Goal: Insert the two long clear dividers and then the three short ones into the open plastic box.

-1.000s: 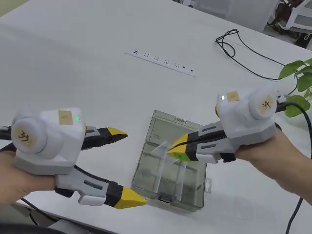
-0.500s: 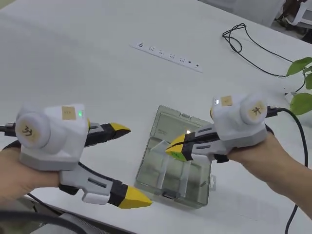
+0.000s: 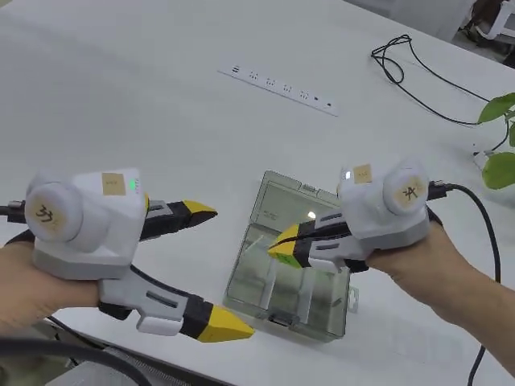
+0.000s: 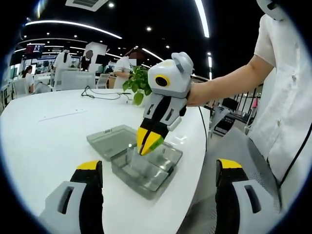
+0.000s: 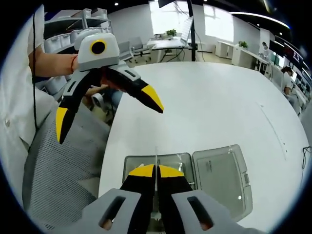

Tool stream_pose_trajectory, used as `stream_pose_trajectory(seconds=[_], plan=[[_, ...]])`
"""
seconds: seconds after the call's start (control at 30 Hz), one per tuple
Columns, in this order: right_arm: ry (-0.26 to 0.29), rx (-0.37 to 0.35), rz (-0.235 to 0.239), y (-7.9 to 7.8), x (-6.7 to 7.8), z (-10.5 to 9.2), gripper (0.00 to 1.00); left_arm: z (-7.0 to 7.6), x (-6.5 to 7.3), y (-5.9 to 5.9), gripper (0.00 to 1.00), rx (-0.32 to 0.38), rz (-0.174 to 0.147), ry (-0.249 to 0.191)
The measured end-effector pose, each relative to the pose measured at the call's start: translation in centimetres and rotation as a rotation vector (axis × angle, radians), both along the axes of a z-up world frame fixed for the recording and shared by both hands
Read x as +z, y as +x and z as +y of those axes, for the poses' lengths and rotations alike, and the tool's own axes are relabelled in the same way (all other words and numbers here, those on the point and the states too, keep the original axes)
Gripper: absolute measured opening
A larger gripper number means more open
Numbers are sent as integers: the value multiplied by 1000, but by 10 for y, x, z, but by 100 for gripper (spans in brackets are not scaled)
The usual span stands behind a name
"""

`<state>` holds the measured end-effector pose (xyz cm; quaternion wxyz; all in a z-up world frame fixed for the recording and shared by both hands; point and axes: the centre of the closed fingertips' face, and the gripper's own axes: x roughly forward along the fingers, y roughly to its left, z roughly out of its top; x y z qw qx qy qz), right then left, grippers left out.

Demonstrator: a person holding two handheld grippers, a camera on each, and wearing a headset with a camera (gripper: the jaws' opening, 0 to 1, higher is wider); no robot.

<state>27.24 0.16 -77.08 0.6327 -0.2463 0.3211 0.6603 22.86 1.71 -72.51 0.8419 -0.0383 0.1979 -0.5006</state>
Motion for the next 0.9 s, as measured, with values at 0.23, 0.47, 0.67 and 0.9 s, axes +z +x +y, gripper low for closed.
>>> stream_pose_trajectory(seconds=[0.23, 0.47, 0.67, 0.9], plan=[[-42, 10, -8, -1, -14, 5, 2, -1, -1, 1, 98, -4, 1, -2], [-54, 2, 6, 0, -21, 5, 2, -1, -1, 1, 98, -6, 4, -6], [-72, 11, 16, -1, -29, 7, 2, -2, -1, 0, 98, -11, 4, -8], [-122, 34, 6, -4, -39, 7, 3, -1, -2, 1, 98, -9, 6, -9]])
